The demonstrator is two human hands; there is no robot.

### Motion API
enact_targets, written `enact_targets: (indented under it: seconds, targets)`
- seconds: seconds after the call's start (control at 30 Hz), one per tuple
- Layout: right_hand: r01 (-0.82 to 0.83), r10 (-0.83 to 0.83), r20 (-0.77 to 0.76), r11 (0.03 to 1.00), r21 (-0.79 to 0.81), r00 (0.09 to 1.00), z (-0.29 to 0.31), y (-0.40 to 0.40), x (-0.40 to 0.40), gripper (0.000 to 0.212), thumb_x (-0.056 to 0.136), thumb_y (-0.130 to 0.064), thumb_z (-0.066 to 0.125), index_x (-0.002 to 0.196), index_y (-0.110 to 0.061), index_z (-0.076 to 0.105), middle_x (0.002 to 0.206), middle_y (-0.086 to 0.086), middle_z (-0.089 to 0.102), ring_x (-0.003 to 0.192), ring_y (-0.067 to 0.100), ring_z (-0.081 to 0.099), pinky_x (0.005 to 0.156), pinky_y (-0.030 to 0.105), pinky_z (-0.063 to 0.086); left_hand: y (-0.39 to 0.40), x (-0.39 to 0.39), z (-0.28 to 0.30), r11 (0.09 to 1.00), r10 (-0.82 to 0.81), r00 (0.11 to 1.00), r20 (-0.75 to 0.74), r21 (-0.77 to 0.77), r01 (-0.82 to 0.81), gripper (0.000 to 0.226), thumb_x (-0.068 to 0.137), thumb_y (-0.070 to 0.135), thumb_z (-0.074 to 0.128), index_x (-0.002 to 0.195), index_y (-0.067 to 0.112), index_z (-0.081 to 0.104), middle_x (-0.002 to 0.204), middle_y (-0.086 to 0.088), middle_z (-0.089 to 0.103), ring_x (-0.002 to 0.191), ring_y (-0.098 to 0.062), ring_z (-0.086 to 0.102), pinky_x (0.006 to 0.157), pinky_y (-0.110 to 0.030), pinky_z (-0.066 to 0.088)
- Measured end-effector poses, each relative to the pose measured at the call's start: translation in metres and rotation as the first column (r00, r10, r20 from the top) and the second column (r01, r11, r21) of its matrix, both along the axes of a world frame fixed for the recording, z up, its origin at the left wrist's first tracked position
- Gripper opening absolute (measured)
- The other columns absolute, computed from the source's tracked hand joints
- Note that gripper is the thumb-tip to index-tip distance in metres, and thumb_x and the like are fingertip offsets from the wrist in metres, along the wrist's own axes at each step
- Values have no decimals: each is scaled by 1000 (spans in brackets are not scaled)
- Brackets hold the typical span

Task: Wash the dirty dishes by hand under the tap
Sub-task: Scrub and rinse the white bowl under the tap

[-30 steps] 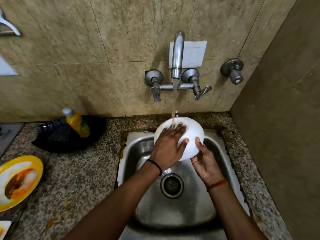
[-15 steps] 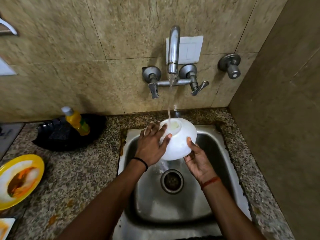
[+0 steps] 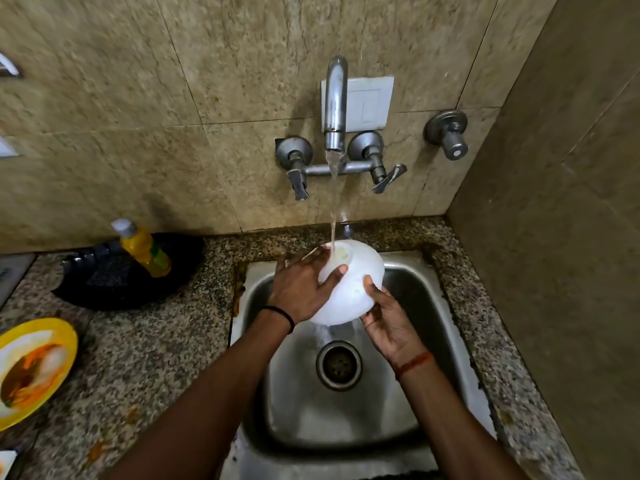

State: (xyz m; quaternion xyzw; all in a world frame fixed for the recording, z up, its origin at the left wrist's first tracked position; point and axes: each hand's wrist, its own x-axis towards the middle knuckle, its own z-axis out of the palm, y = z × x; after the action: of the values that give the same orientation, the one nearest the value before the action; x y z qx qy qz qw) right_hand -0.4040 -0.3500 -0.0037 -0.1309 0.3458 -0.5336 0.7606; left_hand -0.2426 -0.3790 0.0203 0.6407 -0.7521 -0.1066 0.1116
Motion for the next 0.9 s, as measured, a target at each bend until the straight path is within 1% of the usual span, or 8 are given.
enact_targets:
  seconds: [0.2, 0.33, 0.4, 0.47, 0.63, 0.7, 0.8, 0.9]
  targets:
    - [48, -49, 67, 999, 11, 997, -2, -4, 0, 28, 95, -12, 53, 121, -4, 60, 116, 18, 69, 102, 24, 70, 86, 37, 58, 22, -18, -2, 988, -127, 991, -37, -89, 123, 72, 90, 68, 14, 147, 29, 35, 150, 8, 41, 144, -12, 26, 119, -47, 9]
    - [16, -15, 24, 1000, -25, 1000, 1, -4, -2, 37, 93, -14, 54, 129, -5, 55, 126, 19, 64, 116, 27, 63, 98, 44, 51, 5, 0, 5, 998, -34, 998, 44, -59, 36, 62, 96, 59, 19, 144, 26, 41, 146, 4, 48, 142, -18, 30, 116, -49, 16]
    - [-13, 12, -7, 999, -36, 1000, 1, -3, -2, 41, 94, -15, 53, 133, -4, 52, 130, 19, 61, 121, 29, 59, 102, 46, 47, 2, 5, 7, 999, 21, 999, 28, -38, -20, 60, 97, 57, 20, 142, 24, 43, 144, 1, 50, 142, -21, 30, 117, -50, 15]
    - [-15, 14, -24, 999, -34, 1000, 1, -3, -3, 41, 96, -16, 51, 135, -4, 51, 132, 21, 60, 123, 31, 58, 105, 48, 44, 9, 0, 8, 999, -16, 1000, 13, -50, 16, 65, 96, 59, 17, 142, 21, 43, 146, 0, 48, 144, -22, 26, 117, -51, 13]
    - [15, -15, -8, 1000, -25, 1000, 0, -1, -2, 39, 98, -15, 49, 135, -5, 50, 131, 21, 60, 120, 31, 59, 102, 46, 47, 29, -3, 4, 986, -122, 992, 25, -113, 124, 70, 93, 63, 9, 142, 26, 42, 146, 9, 46, 145, -15, 23, 118, -51, 11]
    - [12, -13, -15, 1000, -25, 1000, 0, -1, 0, 40, 97, -14, 50, 136, -5, 49, 131, 20, 61, 121, 31, 58, 102, 46, 47, 22, 5, 6, 991, -88, 994, 61, -99, 93, 65, 95, 59, 12, 141, 26, 45, 144, 8, 49, 145, -18, 24, 117, -52, 13]
    - [4, -4, -10, 1000, -18, 1000, 1, 1, 2, 41, 97, -14, 49, 137, -5, 48, 131, 19, 61, 123, 30, 58, 101, 46, 47, 12, 11, 7, 999, -8, 999, 43, -37, 9, 59, 98, 55, 17, 142, 25, 43, 147, 7, 46, 147, -18, 16, 118, -51, 7]
    - [-7, 6, -2, 999, -36, 1000, 3, 0, 0, 39, 98, -15, 49, 135, -6, 50, 130, 19, 62, 120, 29, 60, 100, 45, 49, 18, 7, 3, 999, -11, 1000, 12, -52, 12, 68, 95, 63, 13, 143, 25, 42, 152, 8, 39, 148, -17, 7, 119, -50, 2]
